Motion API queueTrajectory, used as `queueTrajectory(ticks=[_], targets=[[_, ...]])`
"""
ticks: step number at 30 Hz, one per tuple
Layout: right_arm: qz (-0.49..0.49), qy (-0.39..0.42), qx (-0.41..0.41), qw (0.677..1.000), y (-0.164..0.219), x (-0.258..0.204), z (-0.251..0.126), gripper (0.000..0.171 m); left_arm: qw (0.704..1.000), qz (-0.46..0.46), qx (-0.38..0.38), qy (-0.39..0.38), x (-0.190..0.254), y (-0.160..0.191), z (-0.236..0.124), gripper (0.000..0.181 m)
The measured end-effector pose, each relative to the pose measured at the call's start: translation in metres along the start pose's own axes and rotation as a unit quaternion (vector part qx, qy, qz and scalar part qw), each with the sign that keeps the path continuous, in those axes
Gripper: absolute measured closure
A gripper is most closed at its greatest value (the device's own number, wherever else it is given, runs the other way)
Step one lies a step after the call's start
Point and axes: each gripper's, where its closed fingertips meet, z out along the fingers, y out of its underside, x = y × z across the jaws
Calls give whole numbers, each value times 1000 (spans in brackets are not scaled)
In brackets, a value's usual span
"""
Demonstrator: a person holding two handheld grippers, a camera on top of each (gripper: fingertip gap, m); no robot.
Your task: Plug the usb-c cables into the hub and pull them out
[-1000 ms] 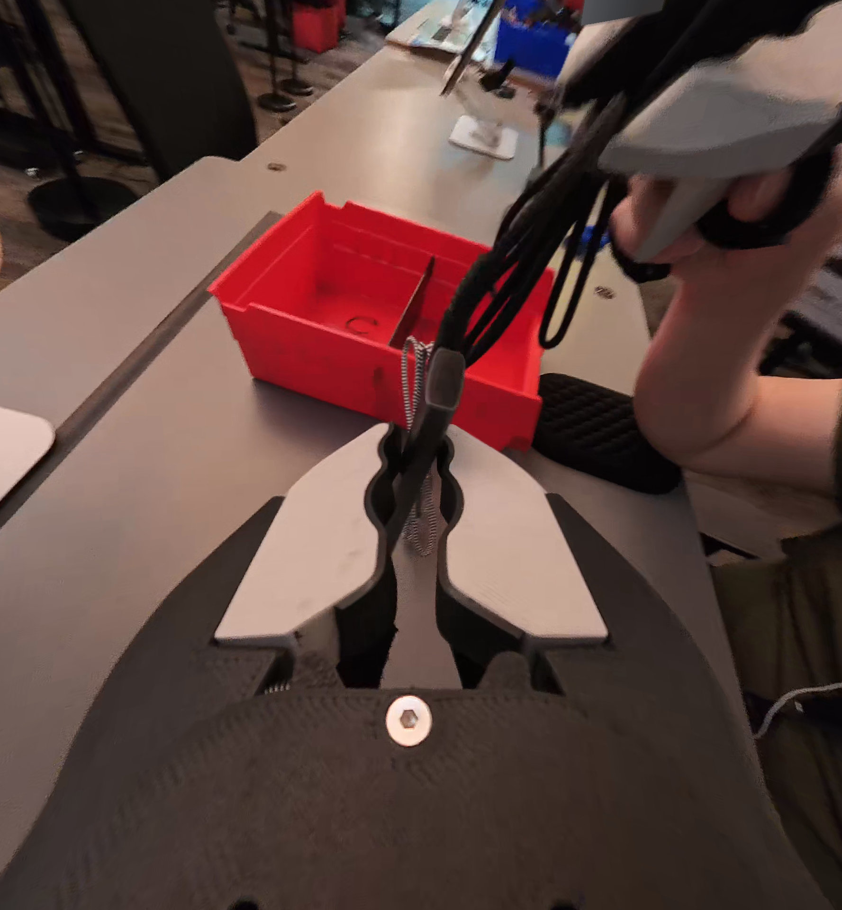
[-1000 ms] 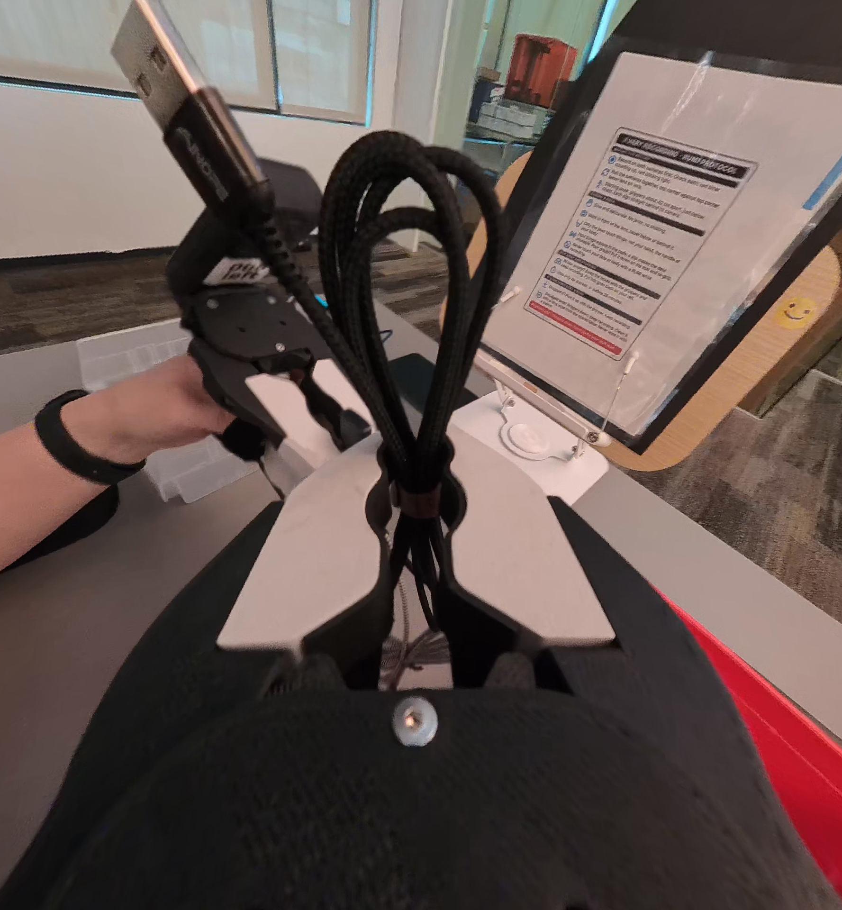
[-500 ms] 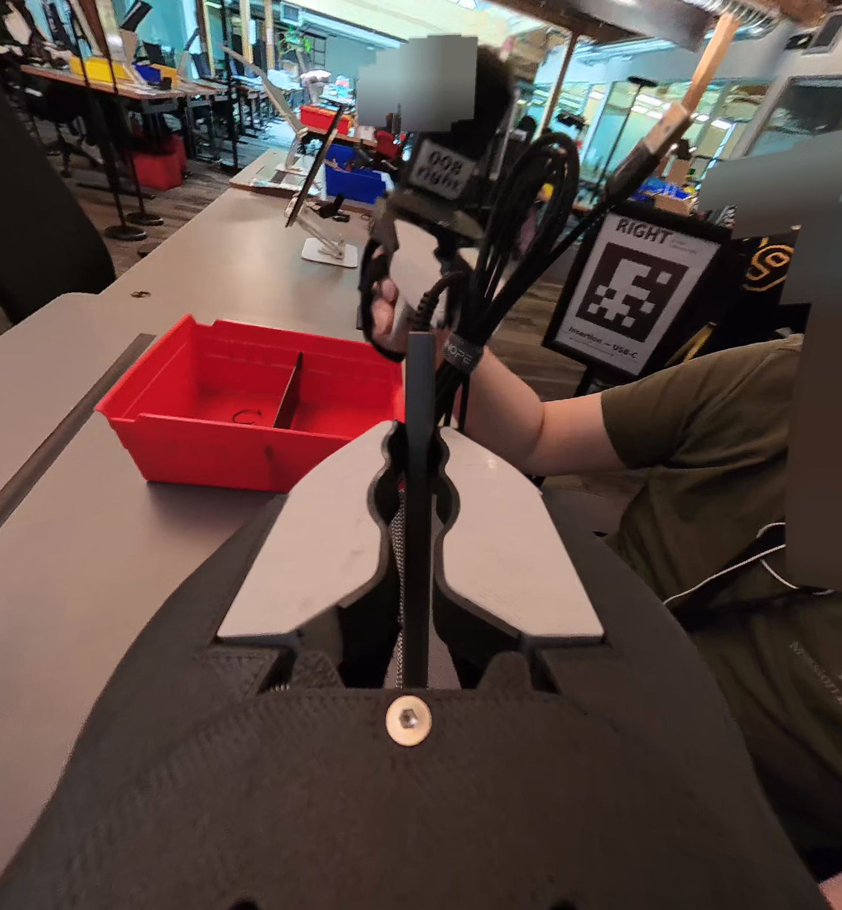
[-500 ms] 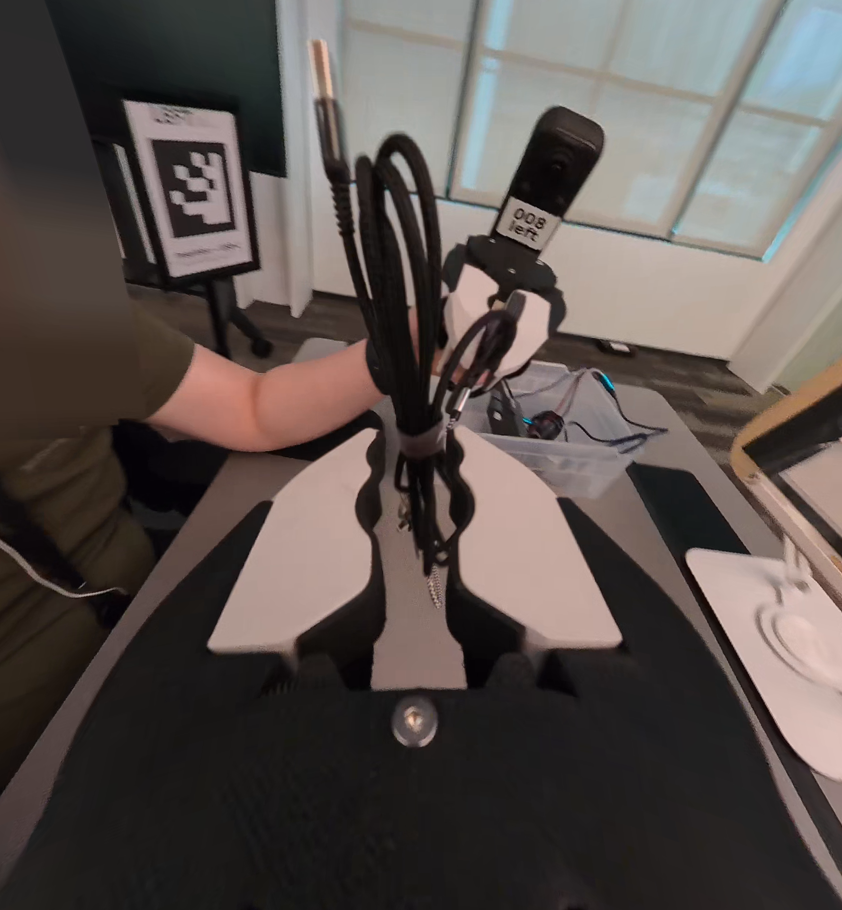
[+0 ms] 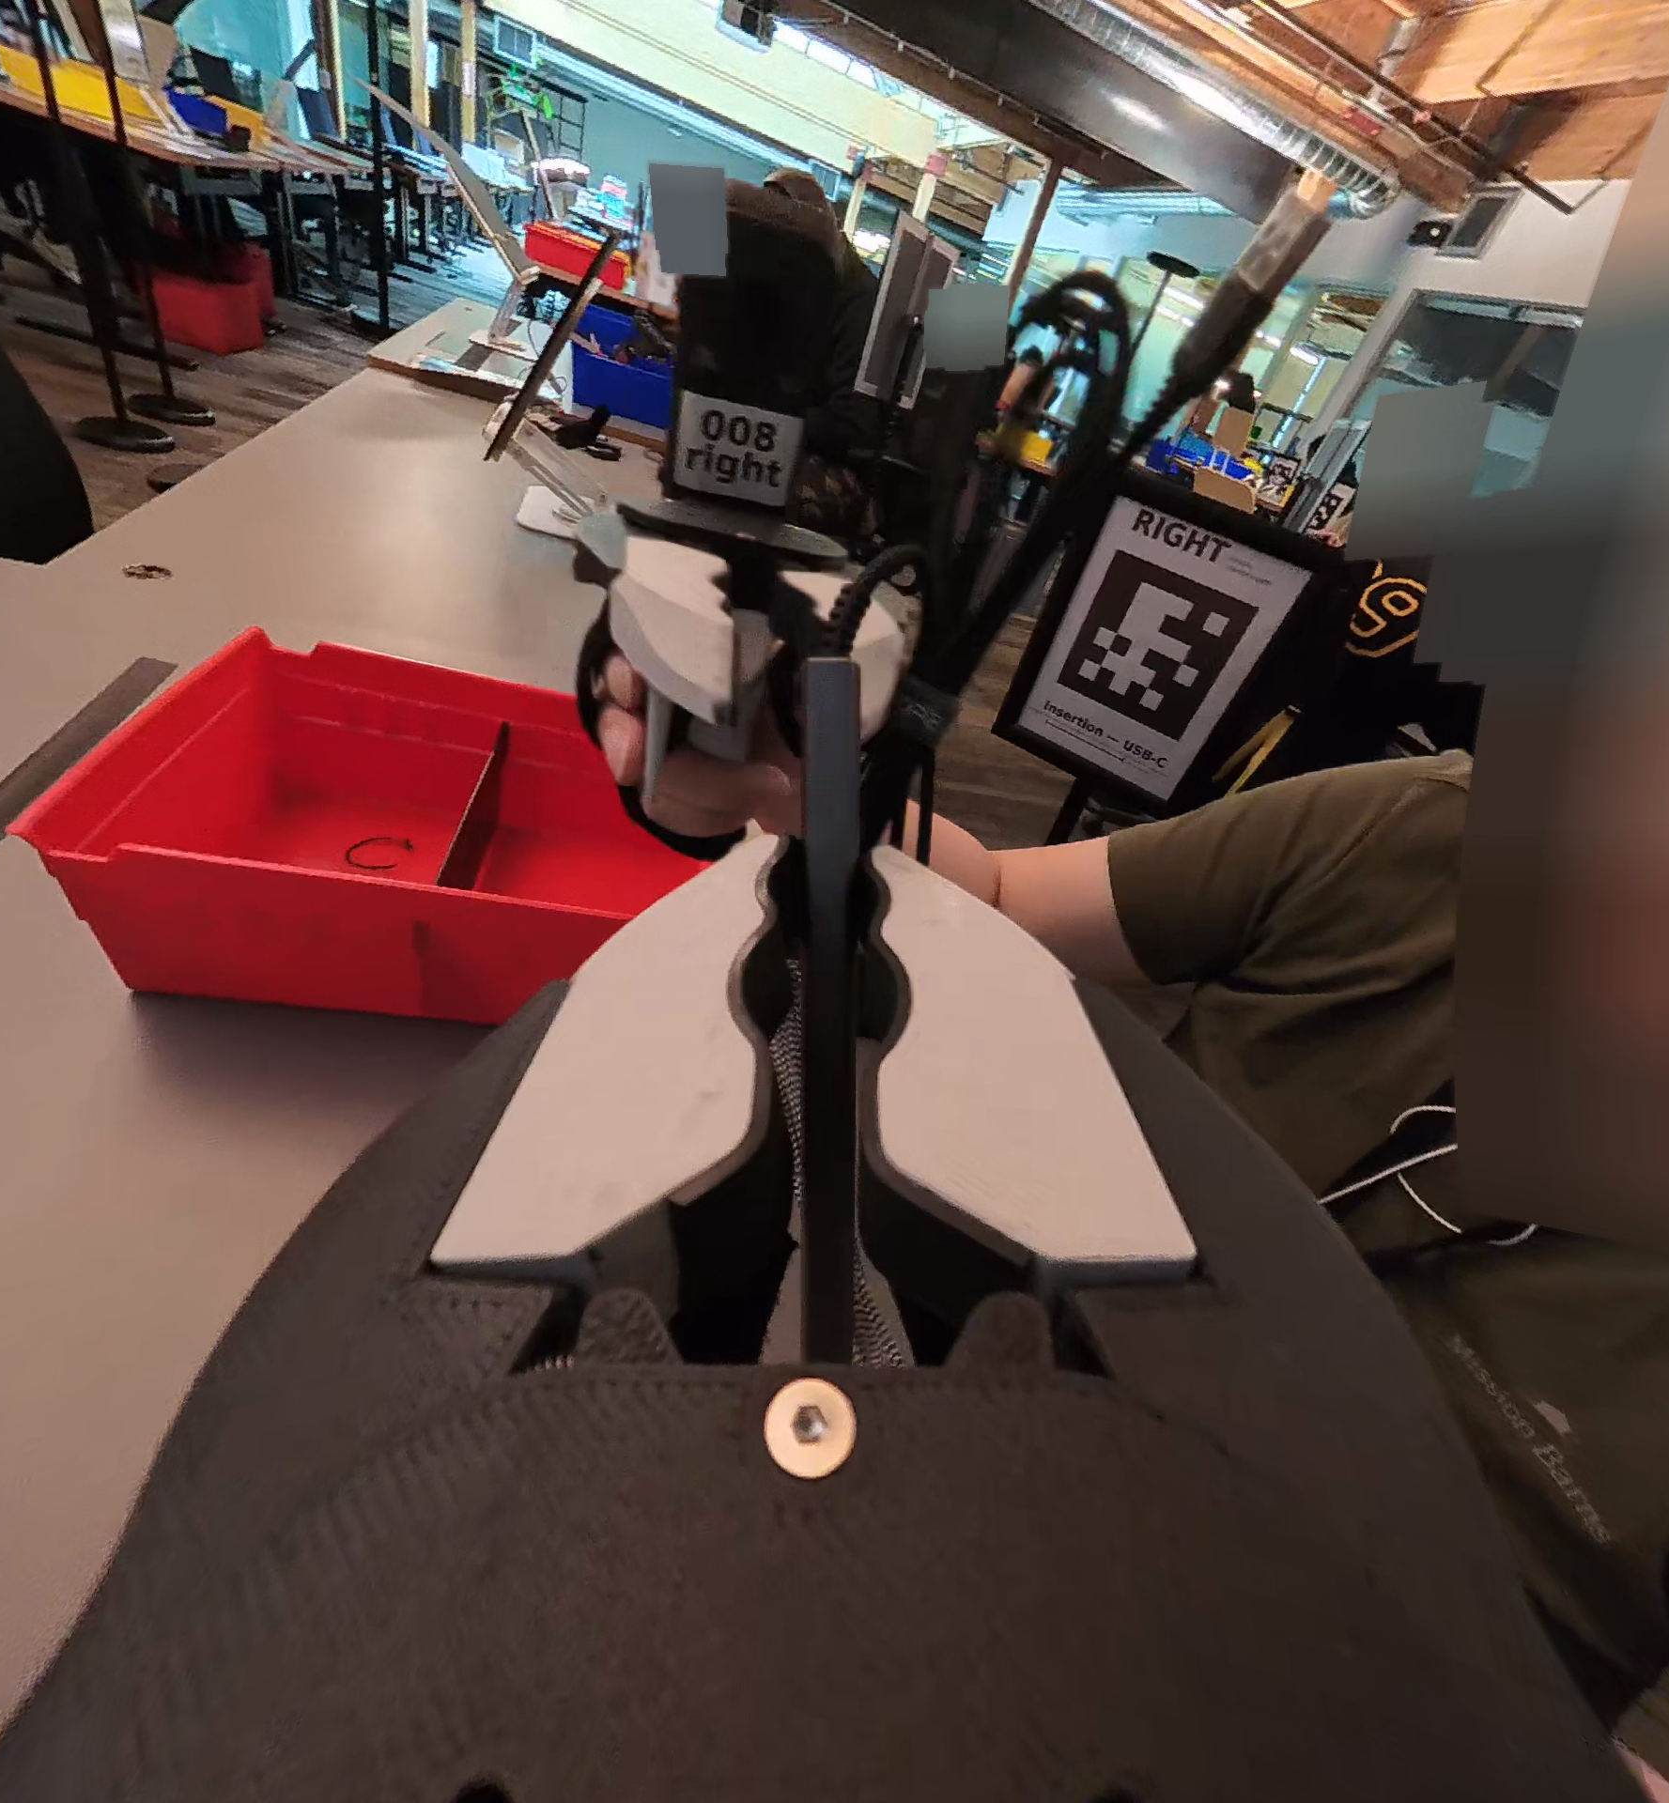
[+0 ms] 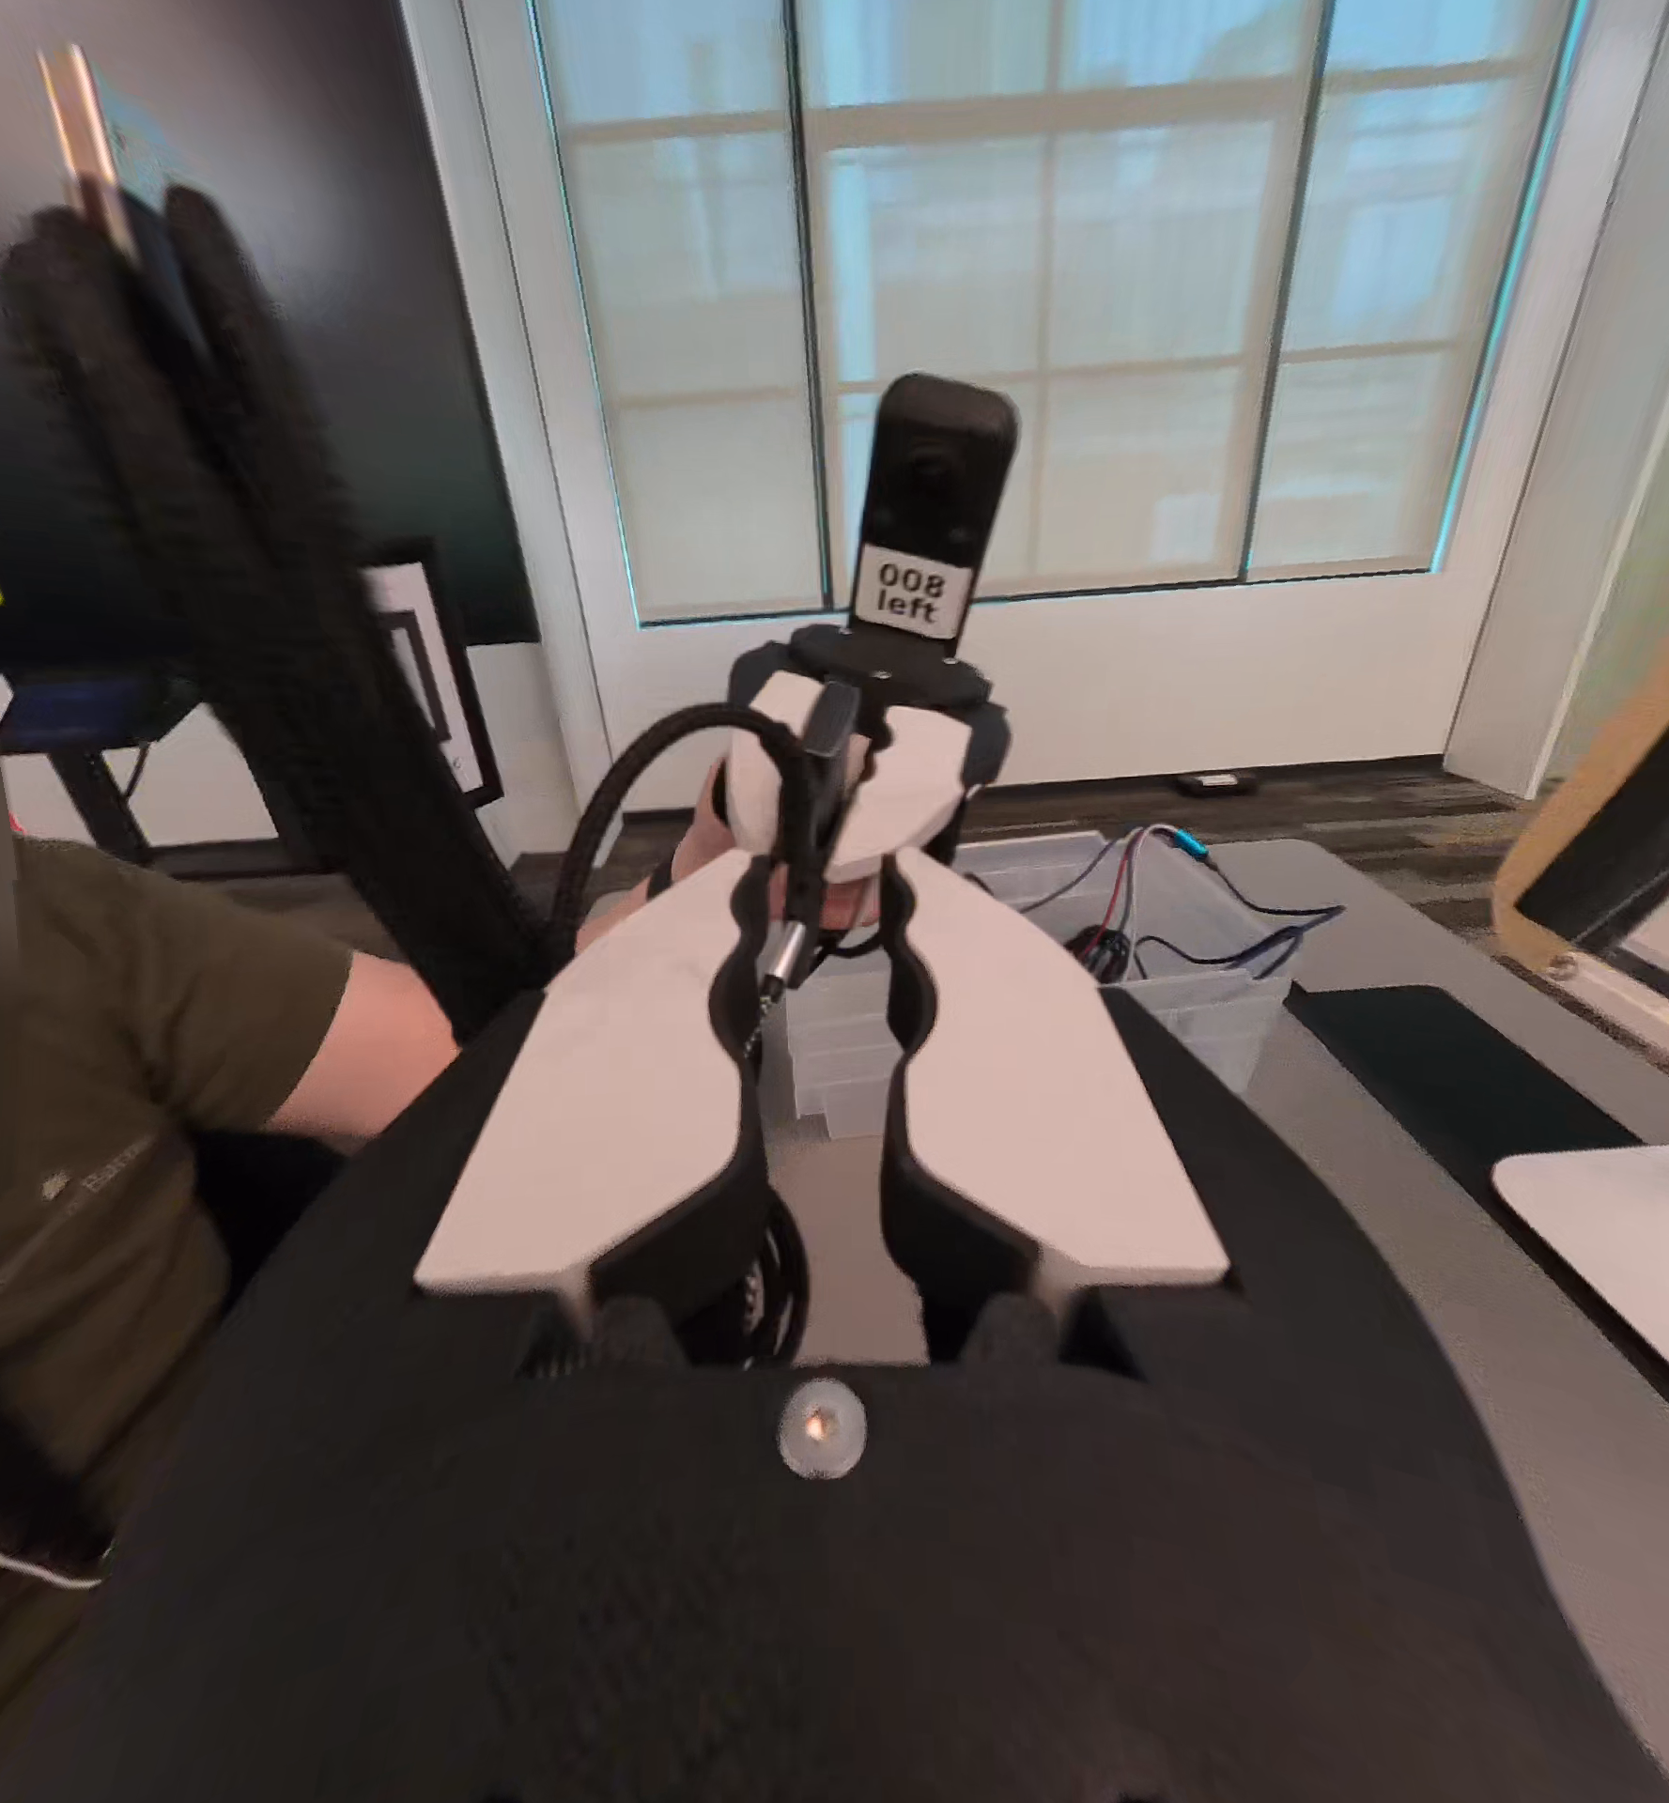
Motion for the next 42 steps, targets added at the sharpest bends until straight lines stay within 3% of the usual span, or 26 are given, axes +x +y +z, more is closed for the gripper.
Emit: queueTrajectory(ticks=[4, 9, 14, 17, 20, 34, 42], targets=[[16, 10, 11, 1000, 1, 0, 10, 147, 1000, -9, 4, -2, -5, 1, 4, 172], [51, 18, 13, 998, 2, 6, 12, 162, 1000, -11, 18, -20, -12, -1, 5, 172], [77, 39, 6, 996, 5, 13, 10, 163, 999, 0, 27, -46, -21, -2, 6, 171], [69, 54, -19, 996, 13, 17, 11, 163, 998, -14, 45, -38, -20, -8, 2, 153], [57, 56, -41, 996, 20, 15, 16, 162, 997, -19, 54, -44, -26, -8, -4, 169], [100, 82, -6, 992, 20, 27, 18, 162, 994, -31, 80, -66, -35, -12, -5, 171], [66, 85, -58, 993, 32, 22, 21, 162, 995, -53, 80, -26, -31, -8, 3, 170]])
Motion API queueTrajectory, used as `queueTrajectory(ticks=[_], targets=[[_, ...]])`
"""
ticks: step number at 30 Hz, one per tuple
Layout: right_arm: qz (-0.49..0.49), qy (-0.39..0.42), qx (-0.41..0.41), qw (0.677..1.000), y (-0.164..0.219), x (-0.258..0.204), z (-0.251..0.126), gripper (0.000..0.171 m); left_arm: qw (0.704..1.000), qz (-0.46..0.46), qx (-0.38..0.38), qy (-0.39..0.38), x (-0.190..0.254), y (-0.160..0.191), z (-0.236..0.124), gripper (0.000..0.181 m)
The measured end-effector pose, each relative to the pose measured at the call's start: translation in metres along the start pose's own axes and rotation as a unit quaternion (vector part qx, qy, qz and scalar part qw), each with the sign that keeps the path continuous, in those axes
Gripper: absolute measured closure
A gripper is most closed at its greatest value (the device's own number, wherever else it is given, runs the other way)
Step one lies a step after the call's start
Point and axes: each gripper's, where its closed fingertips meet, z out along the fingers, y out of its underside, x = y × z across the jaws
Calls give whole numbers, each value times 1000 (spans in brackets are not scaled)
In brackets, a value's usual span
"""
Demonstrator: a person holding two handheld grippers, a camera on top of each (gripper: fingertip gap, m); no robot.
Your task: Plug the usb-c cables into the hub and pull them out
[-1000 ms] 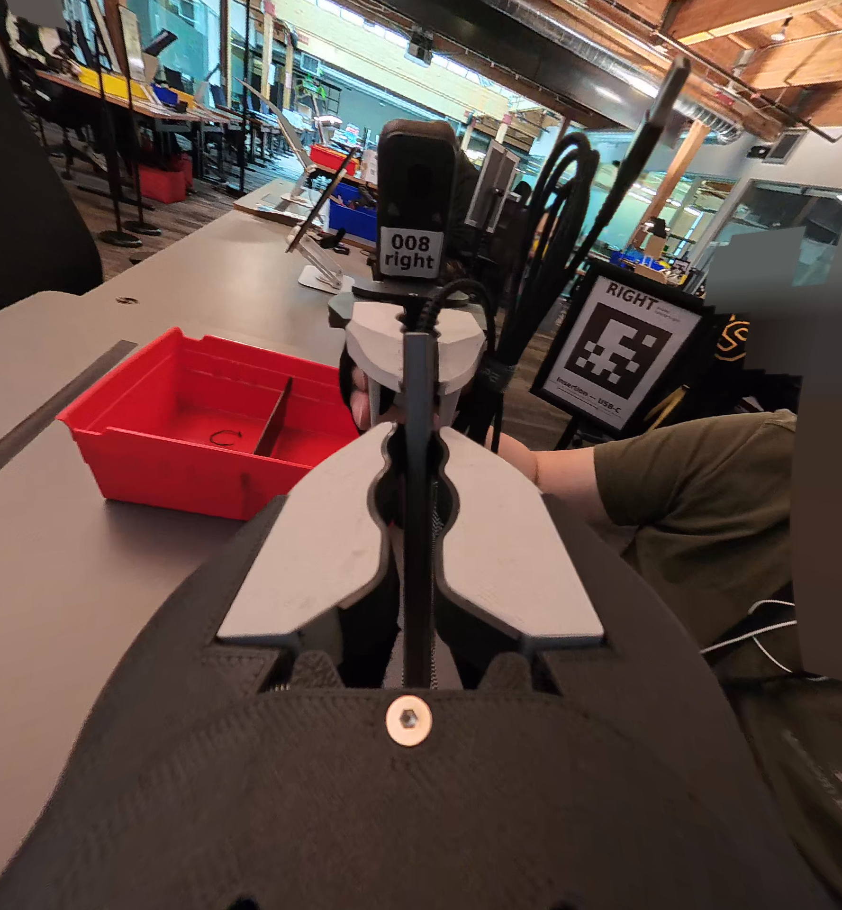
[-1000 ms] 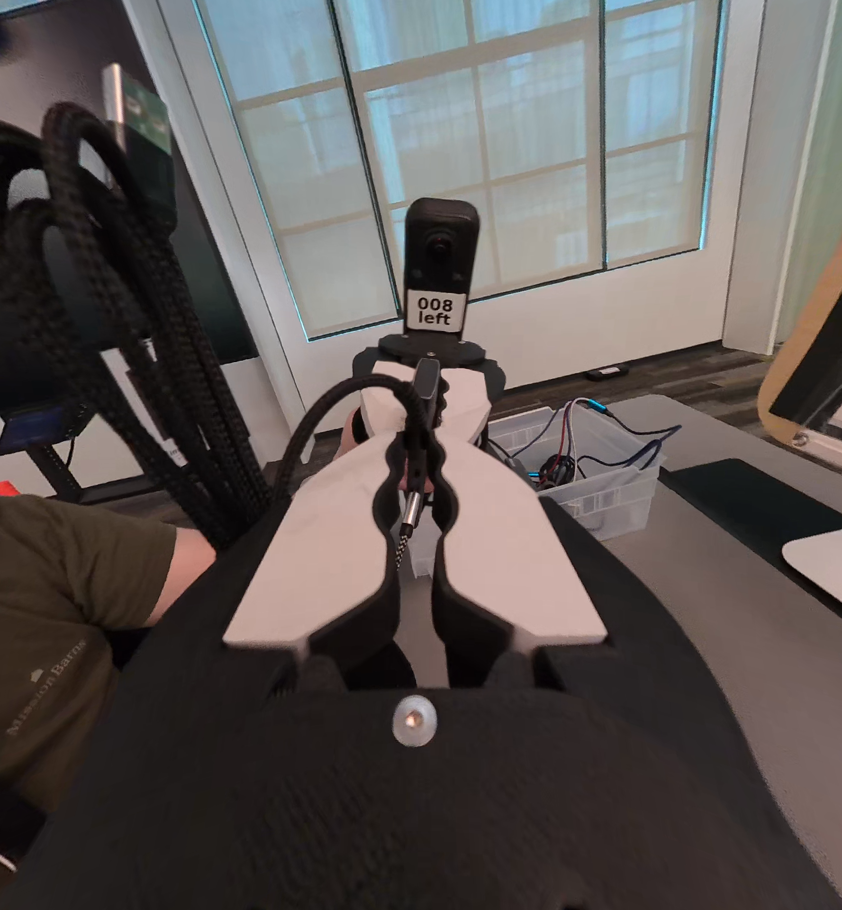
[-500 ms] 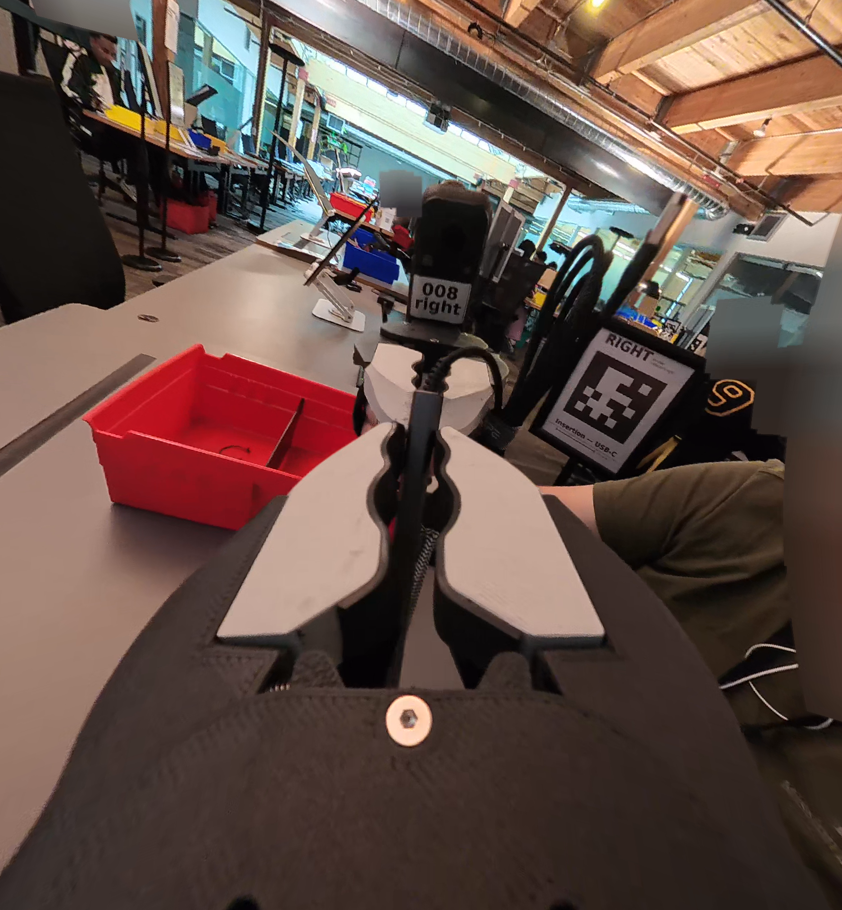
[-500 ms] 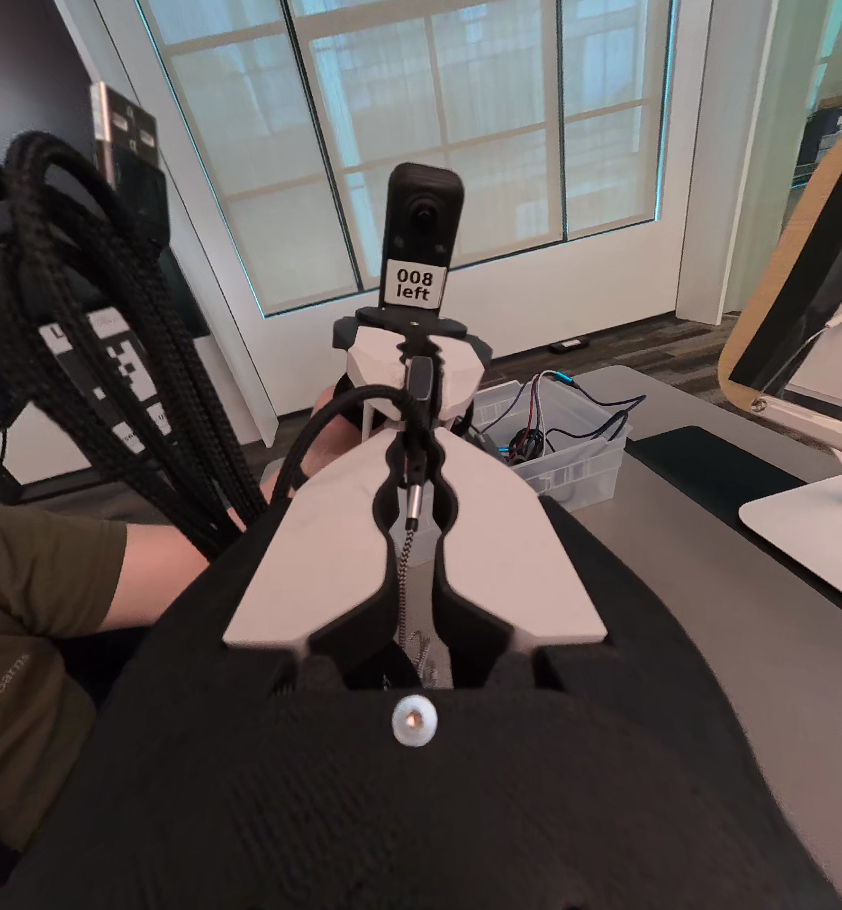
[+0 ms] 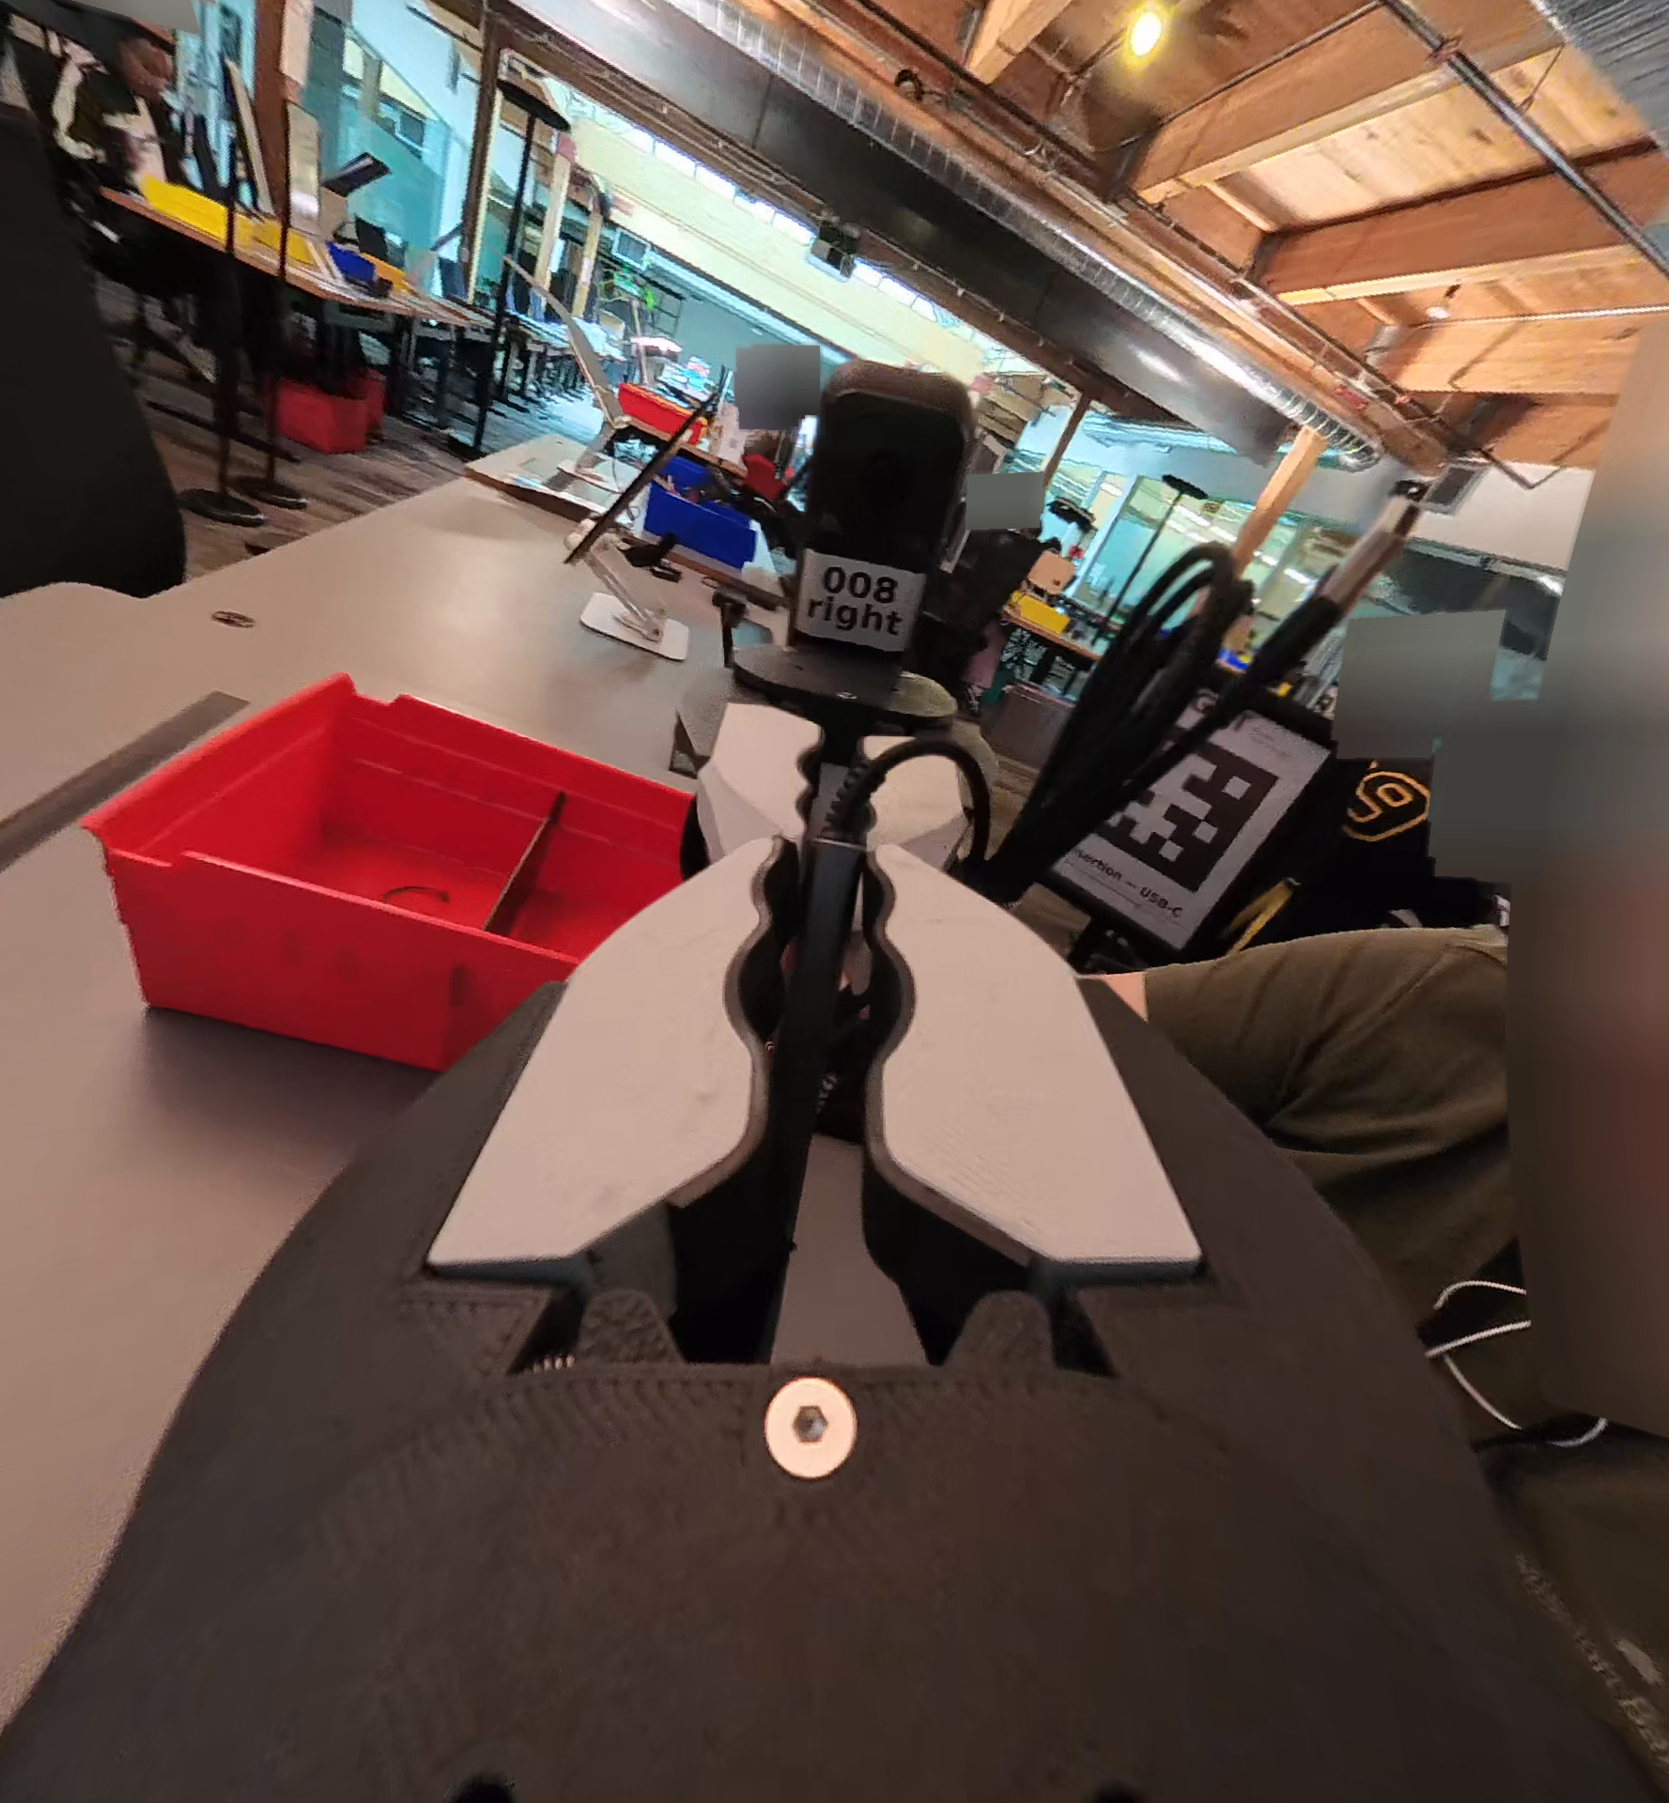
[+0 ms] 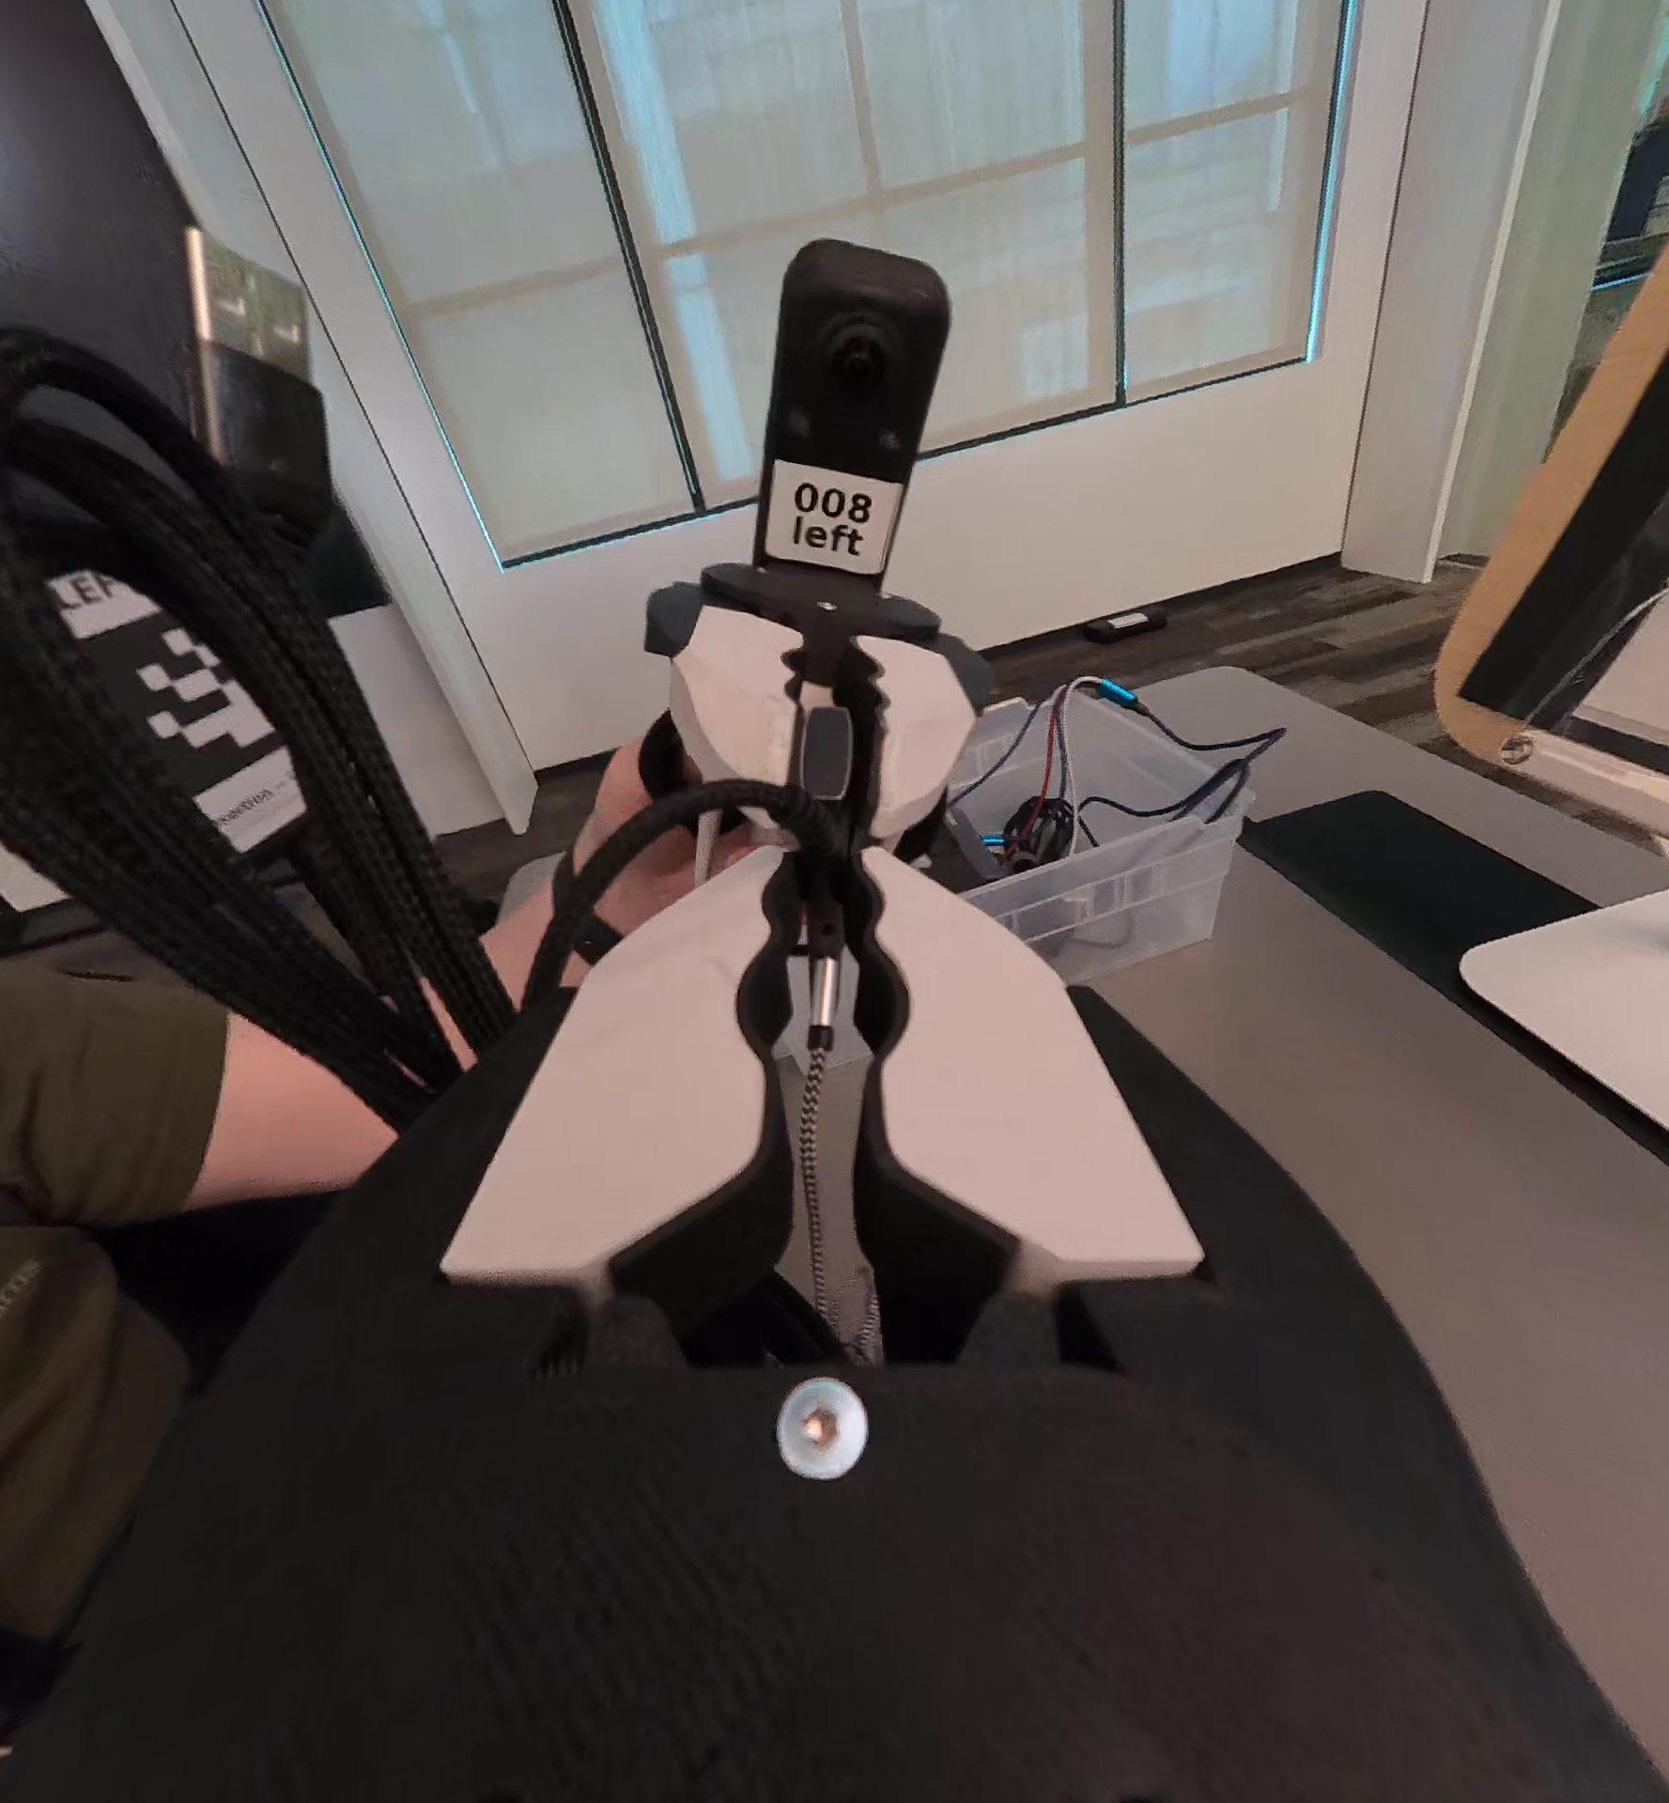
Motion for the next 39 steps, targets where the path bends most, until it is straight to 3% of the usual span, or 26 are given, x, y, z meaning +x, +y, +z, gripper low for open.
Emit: queueTrajectory(ticks=[10, 22, 39], targets=[[34, -61, -1, 998, -1, -14, 1, 162, 996, 57, -59, -28, 12, 6, -5, 172], [9, -37, -15, 999, 3, -13, 4, 162, 996, 7, -85, -10, 11, 14, -12, 169], [28, -29, -29, 999, 10, -3, 7, 162, 985, 79, -132, -80, -3, 20, -15, 172]])
